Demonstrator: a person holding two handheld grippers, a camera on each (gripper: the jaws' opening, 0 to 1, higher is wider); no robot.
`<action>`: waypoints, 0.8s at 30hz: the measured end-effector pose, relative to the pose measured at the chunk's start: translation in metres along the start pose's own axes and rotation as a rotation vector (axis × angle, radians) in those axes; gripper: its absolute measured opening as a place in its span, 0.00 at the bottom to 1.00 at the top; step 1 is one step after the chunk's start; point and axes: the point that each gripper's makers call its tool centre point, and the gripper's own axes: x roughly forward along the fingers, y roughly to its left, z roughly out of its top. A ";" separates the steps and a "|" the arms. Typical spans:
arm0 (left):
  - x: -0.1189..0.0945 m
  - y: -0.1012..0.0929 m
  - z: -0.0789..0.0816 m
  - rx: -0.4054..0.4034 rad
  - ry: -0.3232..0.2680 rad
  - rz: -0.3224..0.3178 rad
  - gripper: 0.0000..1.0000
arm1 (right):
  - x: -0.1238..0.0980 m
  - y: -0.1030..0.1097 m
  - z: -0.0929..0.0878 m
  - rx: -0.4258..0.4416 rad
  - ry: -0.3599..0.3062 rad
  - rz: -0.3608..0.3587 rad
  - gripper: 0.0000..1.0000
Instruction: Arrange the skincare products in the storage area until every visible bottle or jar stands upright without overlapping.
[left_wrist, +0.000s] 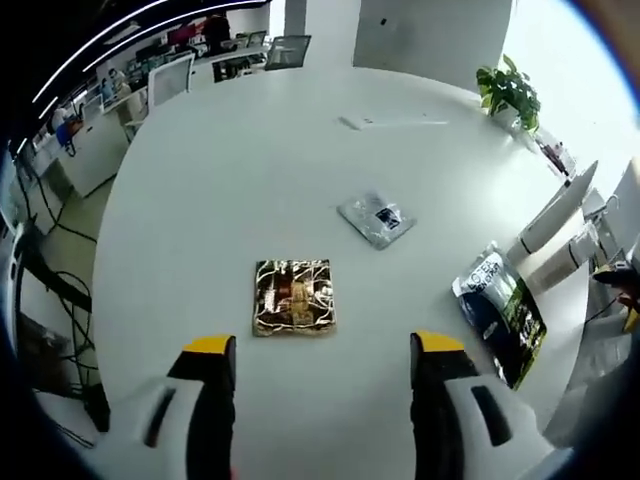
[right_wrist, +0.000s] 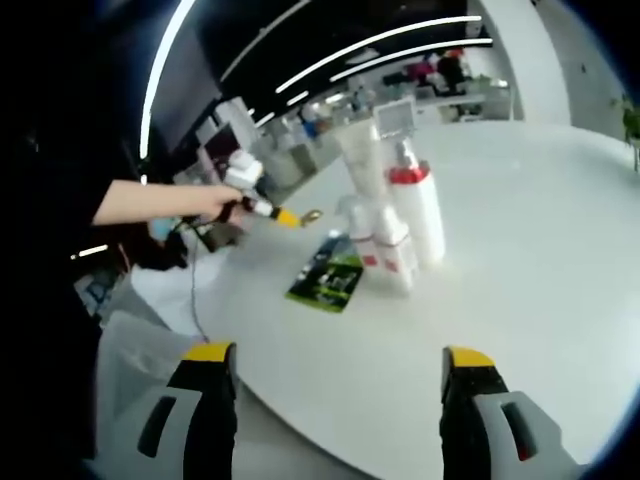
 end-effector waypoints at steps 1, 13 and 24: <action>0.003 0.003 0.000 0.002 0.010 0.002 0.66 | 0.000 0.000 0.000 0.001 0.001 -0.001 0.87; 0.023 0.008 0.004 0.027 0.073 -0.015 0.63 | 0.000 -0.005 -0.002 0.029 0.007 -0.016 0.87; 0.041 0.024 0.006 0.126 0.162 -0.015 0.52 | 0.000 -0.008 -0.004 0.041 0.012 -0.024 0.87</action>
